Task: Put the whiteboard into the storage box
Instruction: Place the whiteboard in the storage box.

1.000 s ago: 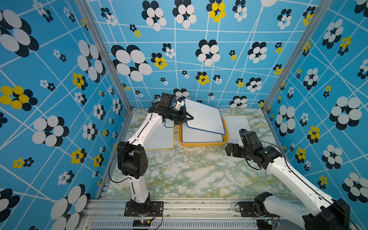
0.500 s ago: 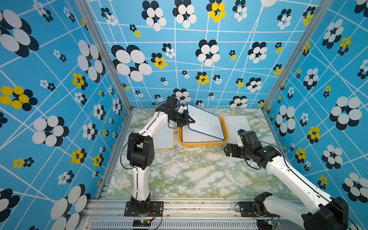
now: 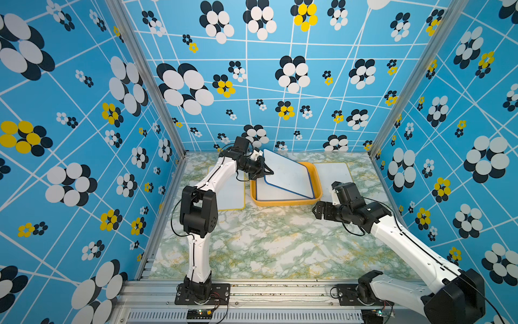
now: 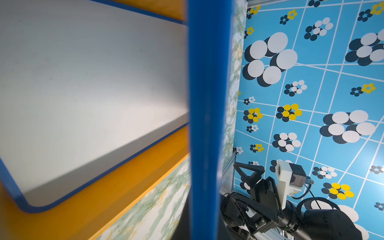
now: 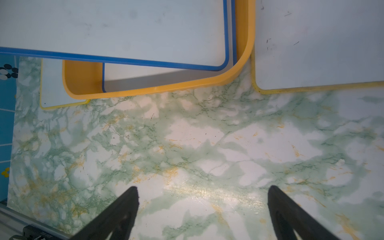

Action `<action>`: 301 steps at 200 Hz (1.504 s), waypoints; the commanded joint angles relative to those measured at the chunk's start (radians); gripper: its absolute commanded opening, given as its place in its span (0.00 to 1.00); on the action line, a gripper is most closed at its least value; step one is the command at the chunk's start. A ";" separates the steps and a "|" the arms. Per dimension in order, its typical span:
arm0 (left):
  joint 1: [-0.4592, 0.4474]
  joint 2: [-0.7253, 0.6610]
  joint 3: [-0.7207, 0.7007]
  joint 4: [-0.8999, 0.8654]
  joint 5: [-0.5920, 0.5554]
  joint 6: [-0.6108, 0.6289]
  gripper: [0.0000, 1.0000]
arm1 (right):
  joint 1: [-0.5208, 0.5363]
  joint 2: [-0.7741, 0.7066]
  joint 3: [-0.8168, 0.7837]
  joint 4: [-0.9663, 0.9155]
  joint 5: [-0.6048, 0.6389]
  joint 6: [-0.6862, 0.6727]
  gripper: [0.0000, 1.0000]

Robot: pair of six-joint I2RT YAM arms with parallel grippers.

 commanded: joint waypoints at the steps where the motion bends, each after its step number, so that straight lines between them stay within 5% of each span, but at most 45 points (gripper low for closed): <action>1: 0.011 0.011 0.040 0.012 0.029 0.038 0.00 | -0.005 0.015 0.035 0.019 -0.029 0.020 0.99; 301: -0.032 0.153 0.046 -0.108 -0.123 0.038 0.00 | -0.006 -0.030 -0.031 0.039 -0.012 0.063 0.99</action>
